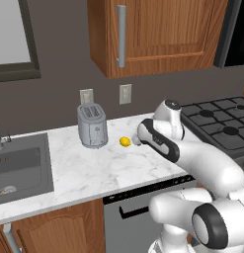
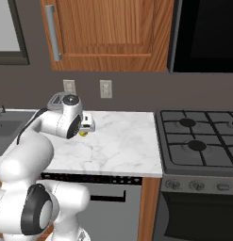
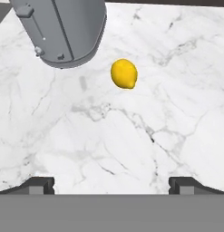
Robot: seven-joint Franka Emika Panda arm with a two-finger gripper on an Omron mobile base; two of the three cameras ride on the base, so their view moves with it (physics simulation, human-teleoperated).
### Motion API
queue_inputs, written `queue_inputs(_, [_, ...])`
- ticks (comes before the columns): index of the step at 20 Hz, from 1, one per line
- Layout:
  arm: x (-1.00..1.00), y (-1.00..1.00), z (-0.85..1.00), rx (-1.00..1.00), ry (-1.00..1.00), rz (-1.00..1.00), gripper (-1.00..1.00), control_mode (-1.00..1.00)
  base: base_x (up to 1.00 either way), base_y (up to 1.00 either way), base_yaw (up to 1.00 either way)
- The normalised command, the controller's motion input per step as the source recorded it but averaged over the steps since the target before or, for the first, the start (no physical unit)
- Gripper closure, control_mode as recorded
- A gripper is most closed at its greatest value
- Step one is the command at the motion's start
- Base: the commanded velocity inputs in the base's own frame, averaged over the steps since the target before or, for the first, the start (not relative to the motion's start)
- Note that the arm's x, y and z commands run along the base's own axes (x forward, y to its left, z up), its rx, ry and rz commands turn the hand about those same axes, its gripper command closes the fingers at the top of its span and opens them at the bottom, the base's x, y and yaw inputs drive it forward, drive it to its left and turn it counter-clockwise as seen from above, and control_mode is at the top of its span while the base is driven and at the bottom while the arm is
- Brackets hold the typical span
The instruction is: Place the beer on the top shelf of the fridge to keep it out of children's reach, and place the broccoli and lemon on lower shelves for easy access.
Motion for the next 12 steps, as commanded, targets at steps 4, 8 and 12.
queue_inputs(4, [0.24,0.09,-0.09,0.0,0.01,0.0,-1.0,-1.0,0.0,0.0,0.0])
queue_inputs(8, [0.26,0.04,-0.11,0.0,0.0,0.0,-1.0,-1.0,0.0,0.0,0.0])
queue_inputs(12, [0.27,0.03,-0.15,0.0,0.0,0.0,-1.0,-1.0,0.0,0.0,0.0])
